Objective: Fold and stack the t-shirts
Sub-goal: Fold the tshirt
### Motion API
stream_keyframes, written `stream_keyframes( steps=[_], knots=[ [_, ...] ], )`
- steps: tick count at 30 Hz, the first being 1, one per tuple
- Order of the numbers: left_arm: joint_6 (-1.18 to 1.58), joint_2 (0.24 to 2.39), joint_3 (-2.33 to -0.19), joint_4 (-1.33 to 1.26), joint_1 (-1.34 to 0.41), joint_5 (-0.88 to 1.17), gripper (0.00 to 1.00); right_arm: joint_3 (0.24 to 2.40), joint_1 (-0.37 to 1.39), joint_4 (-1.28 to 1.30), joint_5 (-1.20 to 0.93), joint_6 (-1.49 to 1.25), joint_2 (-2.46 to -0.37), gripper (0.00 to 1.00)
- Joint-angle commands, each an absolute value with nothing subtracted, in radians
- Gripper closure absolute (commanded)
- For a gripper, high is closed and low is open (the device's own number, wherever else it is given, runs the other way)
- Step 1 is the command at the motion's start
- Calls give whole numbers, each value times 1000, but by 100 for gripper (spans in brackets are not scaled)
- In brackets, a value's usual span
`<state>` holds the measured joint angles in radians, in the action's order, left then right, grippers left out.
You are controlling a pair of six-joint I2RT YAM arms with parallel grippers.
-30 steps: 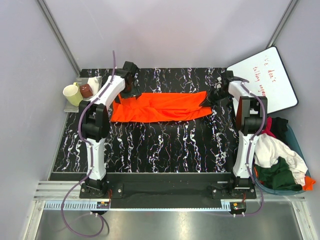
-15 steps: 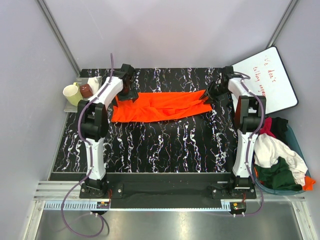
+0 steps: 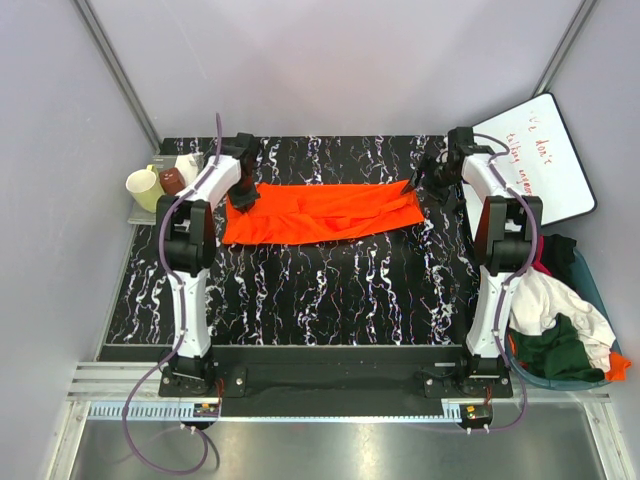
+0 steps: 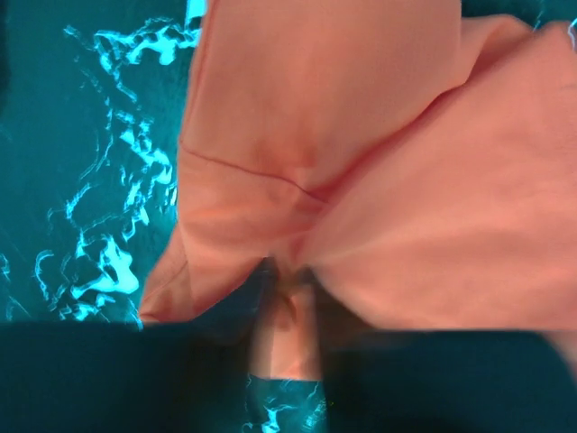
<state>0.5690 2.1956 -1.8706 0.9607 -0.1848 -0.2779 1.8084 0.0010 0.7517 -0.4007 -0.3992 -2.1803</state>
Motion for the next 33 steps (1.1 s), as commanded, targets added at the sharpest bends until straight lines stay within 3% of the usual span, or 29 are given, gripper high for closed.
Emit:
stream_keyframes(
  steps=[1,8,13,27,28,29,33],
  knots=[
    [538,2198,-1846,920,-170,-253,100,1786,6,738,-385,-367,-2137,26],
    [526,2141,-1772,893,-138,-262,100,1787,6,716,-422,-391,-2178,30],
    [523,2106,-1749,888,-126,-265,100,1778,6,652,-466,-422,-2181,54],
    [520,2106,-1735,885,-124,-262,100,1848,37,634,-517,-463,-2286,58],
    [519,2106,-1736,884,-124,-262,100,1848,40,630,-520,-466,-2284,61],
    [518,2108,-1733,885,-124,-264,100,1848,43,627,-526,-466,-2286,72],
    [520,2100,-1732,884,-123,-270,100,1847,49,621,-523,-462,-2273,92]
  ],
)
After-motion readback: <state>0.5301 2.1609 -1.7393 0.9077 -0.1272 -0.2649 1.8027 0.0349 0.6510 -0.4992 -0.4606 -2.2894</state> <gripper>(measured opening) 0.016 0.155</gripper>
